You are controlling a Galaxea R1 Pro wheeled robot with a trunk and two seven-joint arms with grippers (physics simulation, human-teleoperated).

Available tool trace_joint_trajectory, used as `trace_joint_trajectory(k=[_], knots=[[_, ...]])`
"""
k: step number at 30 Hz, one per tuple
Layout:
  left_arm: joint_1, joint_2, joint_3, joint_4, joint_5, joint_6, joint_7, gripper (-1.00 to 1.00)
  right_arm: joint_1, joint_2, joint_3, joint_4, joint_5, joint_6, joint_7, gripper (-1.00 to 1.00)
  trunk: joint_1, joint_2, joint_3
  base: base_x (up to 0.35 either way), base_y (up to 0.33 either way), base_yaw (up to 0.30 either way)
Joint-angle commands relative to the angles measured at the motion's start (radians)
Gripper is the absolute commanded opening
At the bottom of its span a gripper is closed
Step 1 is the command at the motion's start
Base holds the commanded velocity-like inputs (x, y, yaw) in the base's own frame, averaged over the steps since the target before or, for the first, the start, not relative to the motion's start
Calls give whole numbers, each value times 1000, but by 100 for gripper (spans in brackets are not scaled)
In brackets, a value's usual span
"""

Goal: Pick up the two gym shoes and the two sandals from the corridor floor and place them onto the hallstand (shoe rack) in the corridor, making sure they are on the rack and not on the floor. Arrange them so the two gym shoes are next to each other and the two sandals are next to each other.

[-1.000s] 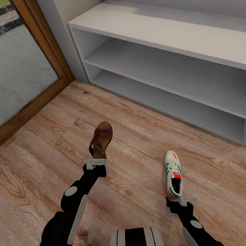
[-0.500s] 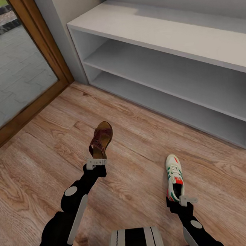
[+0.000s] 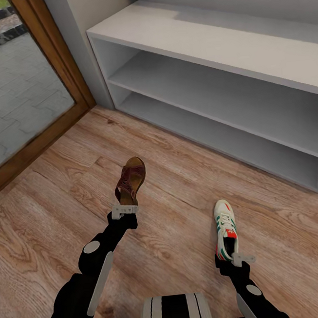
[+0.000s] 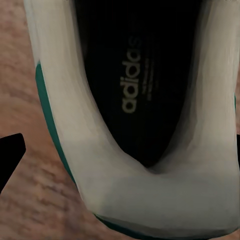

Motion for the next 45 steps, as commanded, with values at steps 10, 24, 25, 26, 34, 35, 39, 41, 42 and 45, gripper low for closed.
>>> trace_joint_trajectory(k=[10, 24, 25, 26, 34, 35, 39, 41, 42, 45], knots=[[0, 0, 0, -1, 7, 6, -2, -100, 0, 0, 2, 0, -9, -4, -2, 100, 0, 0, -1, 76, 0, 0], [0, 0, 0, -1, 7, 6, -2, -100, 0, 0, 1, 0, -10, -4, -2, -100, 0, 0, -1, 2, 0, 0], [0, 0, 0, -1, 7, 6, -2, -100, 0, 0, 1, 0, -10, -4, -2, -100, 0, 0, -1, 0, 0, 0], [0, 0, 0, -1, 7, 6, -2, -100, 0, 0, 1, 0, -10, -4, -2, -100, 0, 0, -1, 0, 0, 0], [0, 0, 0, -1, 7, 6, -2, -100, 0, 0, 2, 0, -10, -4, -2, -100, 0, 0, -1, 0, 0, 0], [0, 0, 0, -1, 7, 6, -2, -100, 0, 0, 2, 0, -10, -4, -2, -100, 0, 0, -1, 0, 0, 0], [0, 0, 0, -1, 7, 6, -2, -100, 0, 0, 1, 0, -10, -4, -2, -100, 0, 0, -1, 0, 0, 0], [0, 0, 0, -1, 7, 6, -2, -100, 0, 0, 2, 0, -10, -4, -2, -100, 0, 0, -1, 0, 0, 0], [0, 0, 0, -1, 7, 6, -2, -100, 0, 0, 2, 0, -10, -4, -2, -100, 0, 0, -1, 0, 0, 0], [0, 0, 0, -1, 7, 6, -2, -100, 0, 0, 2, 0, -10, -4, -2, -100, 0, 0, -1, 0, 0, 0]])
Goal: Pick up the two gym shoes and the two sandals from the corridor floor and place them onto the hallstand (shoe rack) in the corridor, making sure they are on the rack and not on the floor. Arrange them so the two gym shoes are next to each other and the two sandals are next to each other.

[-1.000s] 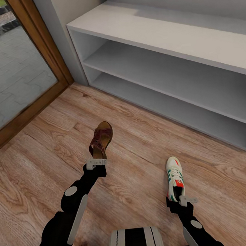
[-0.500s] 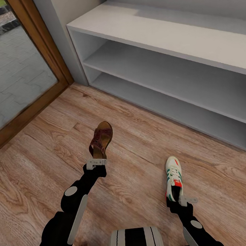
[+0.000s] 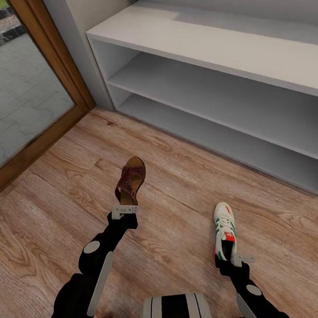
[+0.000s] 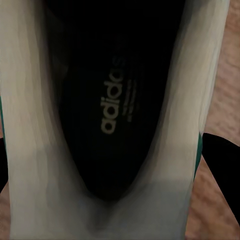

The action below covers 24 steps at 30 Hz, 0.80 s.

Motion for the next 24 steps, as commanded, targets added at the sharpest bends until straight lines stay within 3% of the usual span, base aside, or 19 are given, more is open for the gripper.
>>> trace_joint_trajectory(k=[1, 9, 24], knots=[[0, 0, 1, -1, 7, 6, -2, -100, 0, 0, 2, 0, -9, -4, -3, -100, 0, 0, -1, 0, 0, 0], [0, 0, 2, -1, 7, 6, -2, -100, -1, -1, 2, 0, -9, -4, -3, -100, 0, 0, -1, 0, 0, 0], [0, 0, 1, -1, 7, 7, -2, -100, -1, -1, 8, -29, -7, -4, -3, -100, -7, 3, 57, 0, 0, 0]])
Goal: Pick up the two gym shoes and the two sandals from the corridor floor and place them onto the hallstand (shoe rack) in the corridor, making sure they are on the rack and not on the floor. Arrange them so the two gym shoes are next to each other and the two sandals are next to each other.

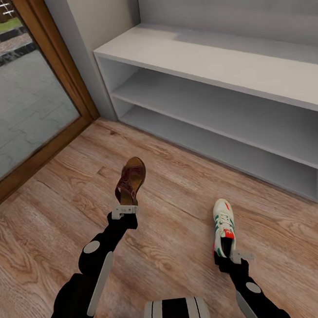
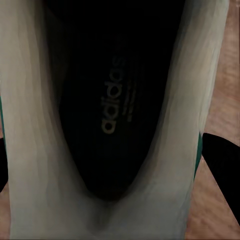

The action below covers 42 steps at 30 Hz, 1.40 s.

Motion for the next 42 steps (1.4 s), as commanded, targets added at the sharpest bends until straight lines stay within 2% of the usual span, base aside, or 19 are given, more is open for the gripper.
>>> trace_joint_trajectory(k=[1, 9, 17, 20, 22, 27, 31, 42], knots=[[0, 0, 1, -1, 7, 6, -2, -100, 0, 0, 3, -12, -10, -4, -4, -100, -1, 0, 3, 0, 0, 0], [0, -1, 0, -1, 7, 7, -1, -100, 4, 3, 5, -97, -9, -4, -4, -100, -4, 2, 34, 0, 0, 0], [2, -1, -2, -1, 8, 12, 1, -100, 9, 5, 6, -334, -10, 16, -5, -100, -8, 4, 65, 0, 0, 0], [5, 0, -1, 2, 13, 13, 0, -100, 9, 6, 6, -402, -10, 53, -6, -100, -9, 5, 77, 0, 0, 0], [9, 0, 2, 4, 17, 13, -1, -100, 9, 7, 6, -436, -10, 151, -8, -100, -10, 5, 85, 0, 0, 0], [11, 1, 4, 5, 16, 13, -1, -100, 9, 8, 9, -446, -10, 187, -8, -100, -12, 6, 104, 0, 0, 0], [12, 3, 4, 4, 15, 13, 0, -100, 9, 8, 49, -451, -10, 195, -8, -100, -14, 7, 121, 0, 0, 0], [12, 3, 5, 5, 17, 14, 1, -100, 9, 8, 54, -470, -10, 195, -6, -100, -19, 10, 181, 0, 0, 0]])
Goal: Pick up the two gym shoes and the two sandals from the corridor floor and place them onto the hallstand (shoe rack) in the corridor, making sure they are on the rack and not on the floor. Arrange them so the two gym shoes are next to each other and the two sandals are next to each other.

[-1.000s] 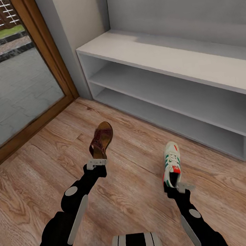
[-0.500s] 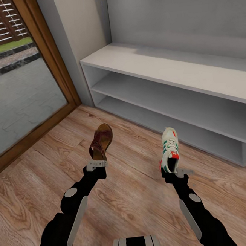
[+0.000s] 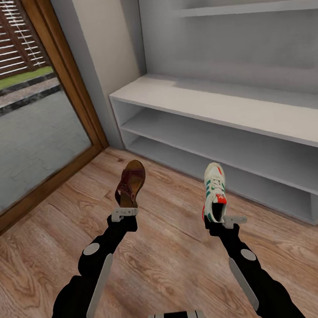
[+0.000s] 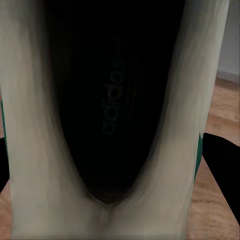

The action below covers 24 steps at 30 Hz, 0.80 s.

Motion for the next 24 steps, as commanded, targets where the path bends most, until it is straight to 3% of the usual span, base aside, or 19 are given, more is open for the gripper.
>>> trace_joint_trajectory(k=[1, 12, 24], knots=[[0, 0, 1, -1, 6, 6, -2, -100, 0, -1, 2, -2, -8, 4, -7, -100, -1, 0, 5, 0, 0, 0], [0, 0, 1, -1, 6, 5, -2, -100, 0, 0, 3, -2, -8, 2, -6, -100, -1, 0, 23, -10, 7, 0], [0, 0, 0, 14, 7, 4, -4, -100, 0, -1, 3, -1, -18, -3, -6, -100, -1, 0, 40, -100, 158, 0]])
